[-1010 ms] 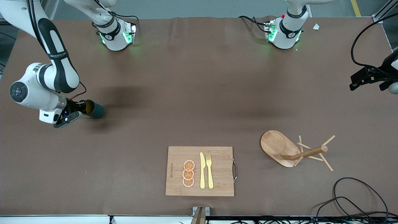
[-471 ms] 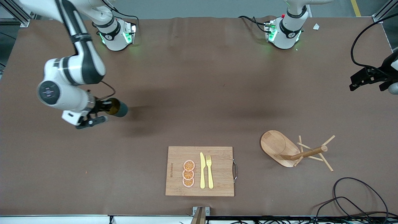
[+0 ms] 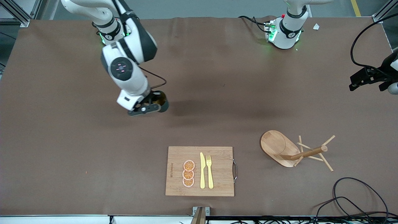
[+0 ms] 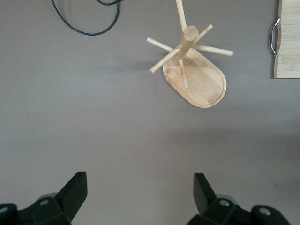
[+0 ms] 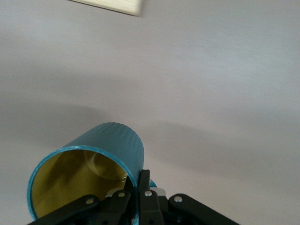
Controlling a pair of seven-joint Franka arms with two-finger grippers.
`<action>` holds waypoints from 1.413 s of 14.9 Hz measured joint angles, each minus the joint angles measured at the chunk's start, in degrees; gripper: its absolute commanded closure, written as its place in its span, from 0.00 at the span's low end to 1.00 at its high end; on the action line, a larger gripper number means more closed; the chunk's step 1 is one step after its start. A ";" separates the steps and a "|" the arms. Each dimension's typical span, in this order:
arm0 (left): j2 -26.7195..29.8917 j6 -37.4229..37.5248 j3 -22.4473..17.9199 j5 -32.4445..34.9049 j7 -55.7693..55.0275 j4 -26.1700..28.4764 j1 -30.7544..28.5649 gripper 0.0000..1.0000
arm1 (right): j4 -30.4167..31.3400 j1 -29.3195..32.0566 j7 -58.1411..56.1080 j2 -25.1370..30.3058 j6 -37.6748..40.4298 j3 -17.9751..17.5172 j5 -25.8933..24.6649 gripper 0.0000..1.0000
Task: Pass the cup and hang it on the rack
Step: 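Lift the teal mug with the right gripper toward the table center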
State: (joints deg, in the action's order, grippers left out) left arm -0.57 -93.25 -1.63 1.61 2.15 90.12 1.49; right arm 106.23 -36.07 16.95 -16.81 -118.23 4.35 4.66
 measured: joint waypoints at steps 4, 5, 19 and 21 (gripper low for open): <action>-0.01 0.00 -0.01 0.00 0.00 0.00 -0.02 0.00 | -6.64 -5.38 7.19 -8.90 -4.08 0.03 1.40 1.00; -0.01 0.00 -0.01 0.00 0.00 0.00 -0.02 0.00 | -8.55 -6.37 8.69 -11.09 -4.46 0.03 1.88 1.00; -0.23 0.00 0.06 0.00 0.00 0.00 0.13 0.00 | -19.34 -14.36 13.17 -23.26 -7.42 0.38 2.16 0.00; -0.25 0.00 0.06 0.00 0.00 0.00 0.12 0.00 | -20.65 -14.35 13.17 -23.35 -7.28 0.46 2.23 0.00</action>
State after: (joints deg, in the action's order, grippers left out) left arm -0.83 -93.25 -1.56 1.61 2.15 90.12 1.61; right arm 85.57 -50.42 30.13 -40.15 -125.51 4.82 6.90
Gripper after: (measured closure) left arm 0.000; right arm 0.938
